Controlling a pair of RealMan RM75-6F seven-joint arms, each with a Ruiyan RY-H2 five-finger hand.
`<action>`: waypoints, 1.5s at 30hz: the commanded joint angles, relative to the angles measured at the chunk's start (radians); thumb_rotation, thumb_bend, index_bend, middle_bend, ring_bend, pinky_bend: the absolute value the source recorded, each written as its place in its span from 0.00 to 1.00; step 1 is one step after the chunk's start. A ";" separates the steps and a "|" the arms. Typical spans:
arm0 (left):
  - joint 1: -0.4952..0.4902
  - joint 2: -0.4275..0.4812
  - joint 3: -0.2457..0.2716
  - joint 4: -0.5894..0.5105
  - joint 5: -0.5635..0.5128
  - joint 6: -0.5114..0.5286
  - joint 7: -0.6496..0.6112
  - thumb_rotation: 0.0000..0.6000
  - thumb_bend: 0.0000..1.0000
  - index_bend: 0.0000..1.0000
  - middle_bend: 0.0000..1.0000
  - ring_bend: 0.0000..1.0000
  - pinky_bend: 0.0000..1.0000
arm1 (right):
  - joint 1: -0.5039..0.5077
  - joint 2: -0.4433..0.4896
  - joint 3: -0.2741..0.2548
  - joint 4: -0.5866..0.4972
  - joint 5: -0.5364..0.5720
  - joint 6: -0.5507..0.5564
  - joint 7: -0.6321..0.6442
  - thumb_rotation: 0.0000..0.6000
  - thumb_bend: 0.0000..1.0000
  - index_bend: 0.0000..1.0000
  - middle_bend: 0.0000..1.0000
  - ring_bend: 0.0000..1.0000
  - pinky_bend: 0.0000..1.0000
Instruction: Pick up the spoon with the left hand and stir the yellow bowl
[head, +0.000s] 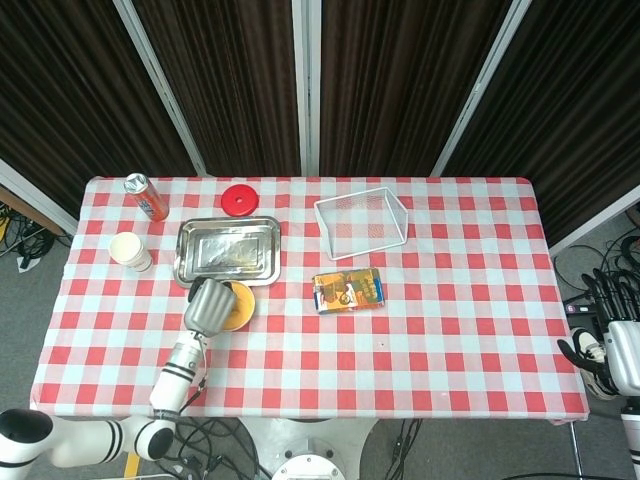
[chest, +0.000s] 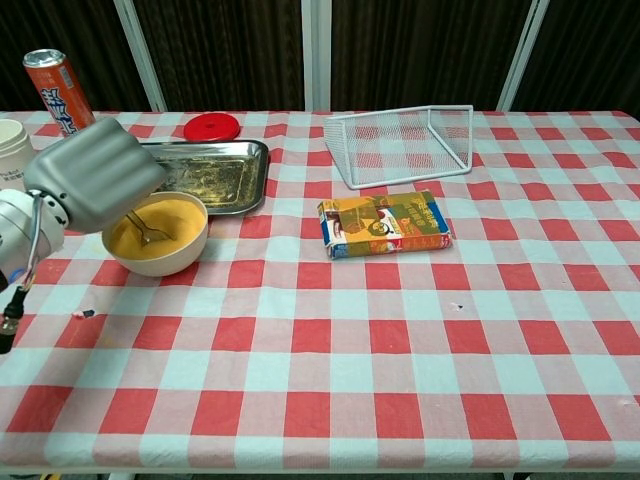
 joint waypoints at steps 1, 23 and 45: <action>0.004 0.036 -0.040 -0.048 -0.027 -0.032 -0.069 1.00 0.45 0.68 0.92 0.92 0.93 | -0.001 0.000 0.000 0.001 0.001 0.001 0.001 1.00 0.13 0.00 0.00 0.00 0.00; -0.028 0.236 -0.136 -0.245 -0.210 -0.115 -0.208 1.00 0.45 0.68 0.92 0.91 0.92 | -0.003 -0.004 -0.001 0.009 -0.004 0.005 0.010 1.00 0.13 0.00 0.00 0.00 0.00; -0.032 0.082 0.038 -0.035 0.125 0.048 0.135 1.00 0.45 0.68 0.92 0.91 0.92 | -0.006 -0.001 -0.001 0.004 -0.007 0.011 0.008 1.00 0.13 0.00 0.00 0.00 0.00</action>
